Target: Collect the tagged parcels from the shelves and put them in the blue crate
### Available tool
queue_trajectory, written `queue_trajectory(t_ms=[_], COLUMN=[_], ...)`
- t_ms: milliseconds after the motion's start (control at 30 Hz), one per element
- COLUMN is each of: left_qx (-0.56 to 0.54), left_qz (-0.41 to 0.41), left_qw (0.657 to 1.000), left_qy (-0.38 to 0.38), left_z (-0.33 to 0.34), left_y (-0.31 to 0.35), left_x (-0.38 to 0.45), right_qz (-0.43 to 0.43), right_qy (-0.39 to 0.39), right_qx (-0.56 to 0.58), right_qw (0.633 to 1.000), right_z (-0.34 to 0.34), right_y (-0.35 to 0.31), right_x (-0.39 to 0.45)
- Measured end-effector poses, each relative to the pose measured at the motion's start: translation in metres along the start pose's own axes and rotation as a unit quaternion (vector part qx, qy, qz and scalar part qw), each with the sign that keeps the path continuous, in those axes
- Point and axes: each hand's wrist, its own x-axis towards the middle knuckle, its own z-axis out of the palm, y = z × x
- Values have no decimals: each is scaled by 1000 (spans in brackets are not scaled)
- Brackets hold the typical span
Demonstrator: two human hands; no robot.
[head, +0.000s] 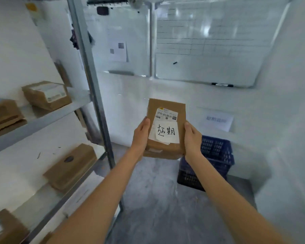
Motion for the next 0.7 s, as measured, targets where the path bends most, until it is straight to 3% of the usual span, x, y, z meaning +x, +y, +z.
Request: queue_trajectory(t_ms=[300,700], left_qx=[17,5], left_qz=[-131,-232], left_qw=[981,949], left_qy=[-145,-212], left_z=[148,211], left_y=[-81,-122], left_x=[25,122], right_qz=[107,136], right_qy=[101,162], right_qx=[-15,-15], right_qw=[989,977], right_z=[-141,-160], right_y=[56,93], right_x=[65,158])
